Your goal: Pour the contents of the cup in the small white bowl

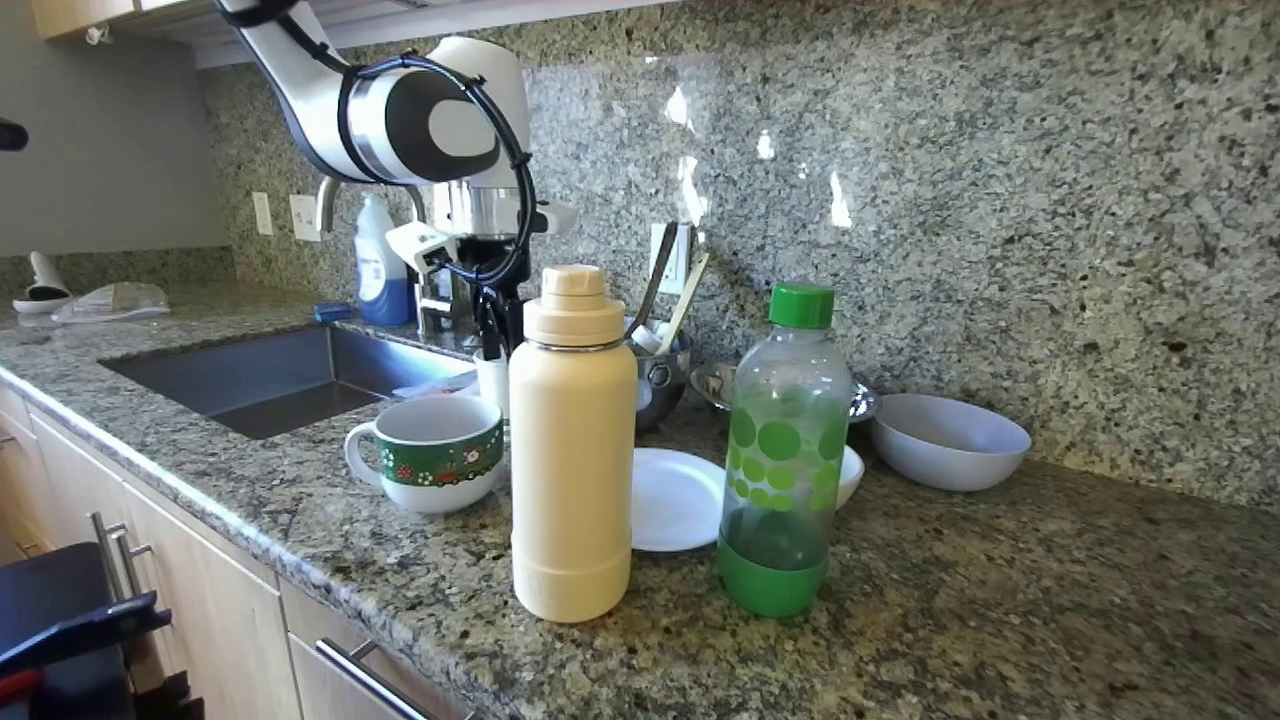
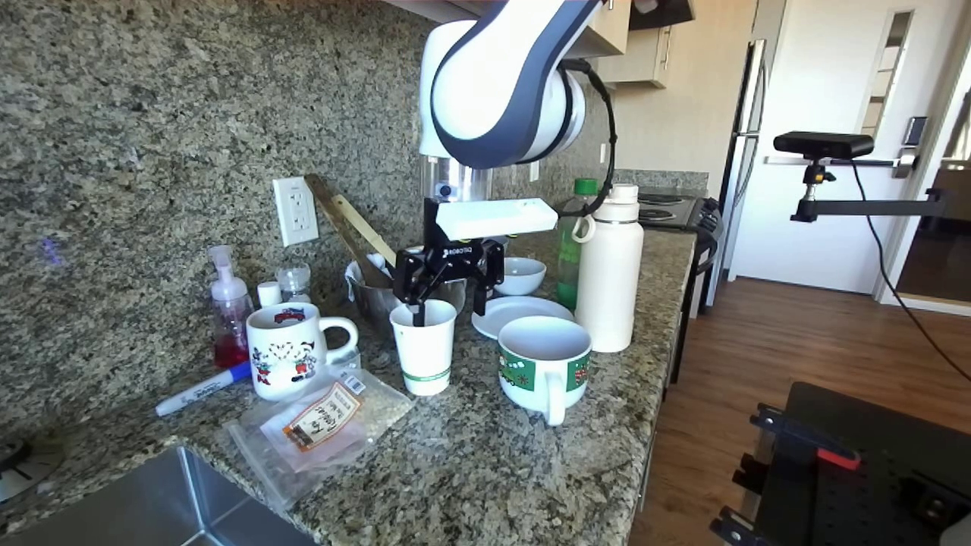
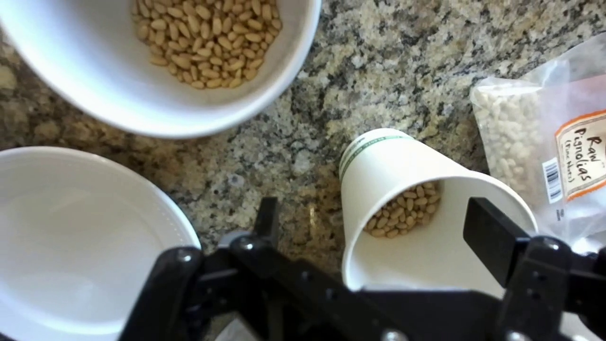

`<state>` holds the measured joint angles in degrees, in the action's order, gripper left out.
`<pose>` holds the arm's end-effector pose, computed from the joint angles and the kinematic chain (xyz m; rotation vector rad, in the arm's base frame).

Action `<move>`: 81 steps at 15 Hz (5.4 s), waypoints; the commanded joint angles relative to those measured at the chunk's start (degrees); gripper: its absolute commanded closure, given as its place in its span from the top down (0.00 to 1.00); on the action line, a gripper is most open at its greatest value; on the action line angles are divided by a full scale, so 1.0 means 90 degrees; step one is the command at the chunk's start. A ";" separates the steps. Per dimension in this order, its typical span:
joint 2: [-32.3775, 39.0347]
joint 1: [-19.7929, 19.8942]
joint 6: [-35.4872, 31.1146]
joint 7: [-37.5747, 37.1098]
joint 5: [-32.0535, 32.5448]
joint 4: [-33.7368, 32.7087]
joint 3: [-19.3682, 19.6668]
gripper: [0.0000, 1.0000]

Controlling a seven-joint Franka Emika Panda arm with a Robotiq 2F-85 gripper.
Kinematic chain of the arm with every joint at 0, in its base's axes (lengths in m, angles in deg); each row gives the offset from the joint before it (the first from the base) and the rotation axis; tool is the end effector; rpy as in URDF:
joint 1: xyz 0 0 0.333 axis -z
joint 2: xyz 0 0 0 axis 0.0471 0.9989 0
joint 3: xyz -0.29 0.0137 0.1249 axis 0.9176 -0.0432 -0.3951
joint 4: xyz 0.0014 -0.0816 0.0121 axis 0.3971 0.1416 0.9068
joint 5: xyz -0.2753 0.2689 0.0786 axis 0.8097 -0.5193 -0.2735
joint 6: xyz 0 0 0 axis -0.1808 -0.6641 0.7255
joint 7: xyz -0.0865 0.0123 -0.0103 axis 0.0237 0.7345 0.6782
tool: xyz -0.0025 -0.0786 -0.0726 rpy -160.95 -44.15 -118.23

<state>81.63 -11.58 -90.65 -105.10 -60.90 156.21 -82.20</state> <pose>0.5513 0.1001 0.2673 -3.0753 0.3940 -0.1366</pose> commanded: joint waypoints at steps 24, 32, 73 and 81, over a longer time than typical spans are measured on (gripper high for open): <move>-0.0284 -0.0042 0.0166 0.0058 0.0230 0.0012 0.0078 0.01; -0.0992 0.0132 0.0759 0.1033 -0.0452 -0.0122 -0.0258 0.01; -0.1483 0.1318 0.0965 -0.0326 0.0417 -0.0869 0.0474 0.01; -0.0932 0.1452 0.0983 -0.0803 0.0485 -0.1619 0.0922 0.01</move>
<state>70.95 0.84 -81.78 -108.89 -58.05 144.92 -74.89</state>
